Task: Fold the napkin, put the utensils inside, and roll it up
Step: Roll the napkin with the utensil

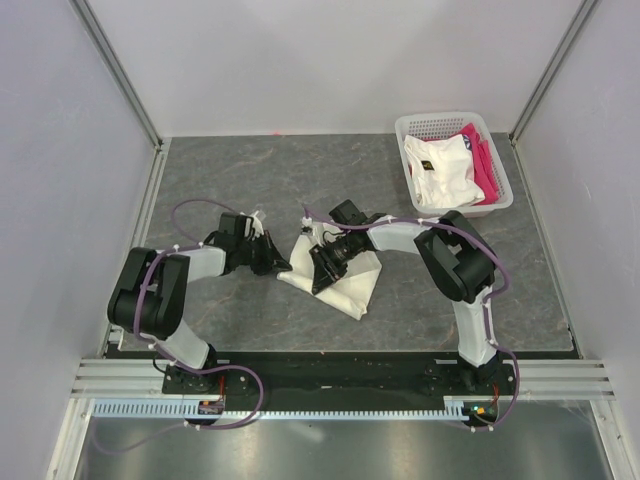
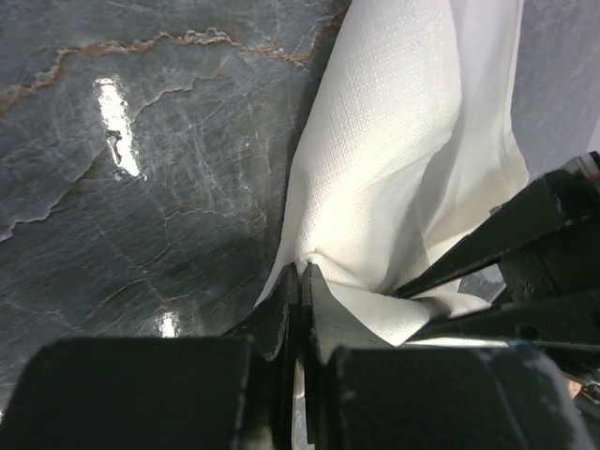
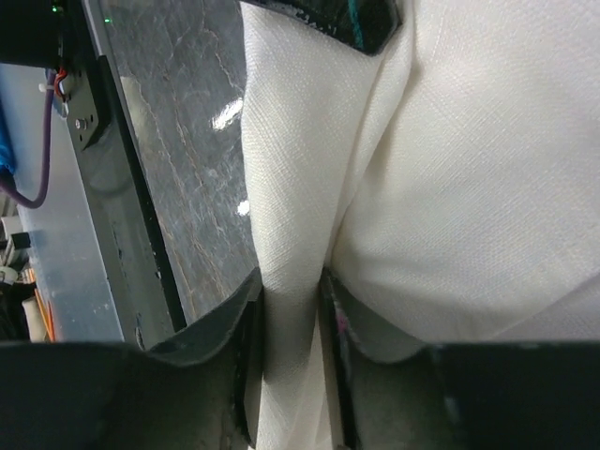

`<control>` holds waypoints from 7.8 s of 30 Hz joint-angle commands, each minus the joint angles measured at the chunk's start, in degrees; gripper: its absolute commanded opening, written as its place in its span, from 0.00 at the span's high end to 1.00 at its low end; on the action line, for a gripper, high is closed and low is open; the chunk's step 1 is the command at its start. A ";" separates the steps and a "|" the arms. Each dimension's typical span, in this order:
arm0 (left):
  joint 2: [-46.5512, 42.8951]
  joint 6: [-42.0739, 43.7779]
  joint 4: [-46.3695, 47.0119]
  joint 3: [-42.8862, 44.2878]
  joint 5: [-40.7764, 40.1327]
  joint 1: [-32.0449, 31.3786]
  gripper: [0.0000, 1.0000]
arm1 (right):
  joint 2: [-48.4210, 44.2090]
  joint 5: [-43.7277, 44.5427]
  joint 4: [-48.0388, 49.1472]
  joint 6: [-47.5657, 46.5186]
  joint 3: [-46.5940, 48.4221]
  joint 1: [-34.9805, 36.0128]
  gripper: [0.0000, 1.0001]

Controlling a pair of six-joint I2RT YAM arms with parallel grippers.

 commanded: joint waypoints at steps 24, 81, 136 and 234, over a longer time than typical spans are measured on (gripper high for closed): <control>3.66 5.97 -10.69 5.41 -1.79 -0.56 0.98 | -38.13 17.48 -12.48 17.17 -18.48 7.96 0.35; 4.19 6.76 -12.71 6.90 -0.83 -0.56 0.98 | -21.98 75.13 -5.11 2.86 -6.88 28.71 0.36; -21.91 3.86 5.48 -10.58 -8.04 -0.47 0.35 | -2.47 3.43 -1.14 -0.39 -9.34 4.29 0.79; -3.81 6.23 -4.18 -2.24 -5.31 -0.91 0.98 | -21.26 28.63 -17.75 0.31 -9.35 2.96 0.46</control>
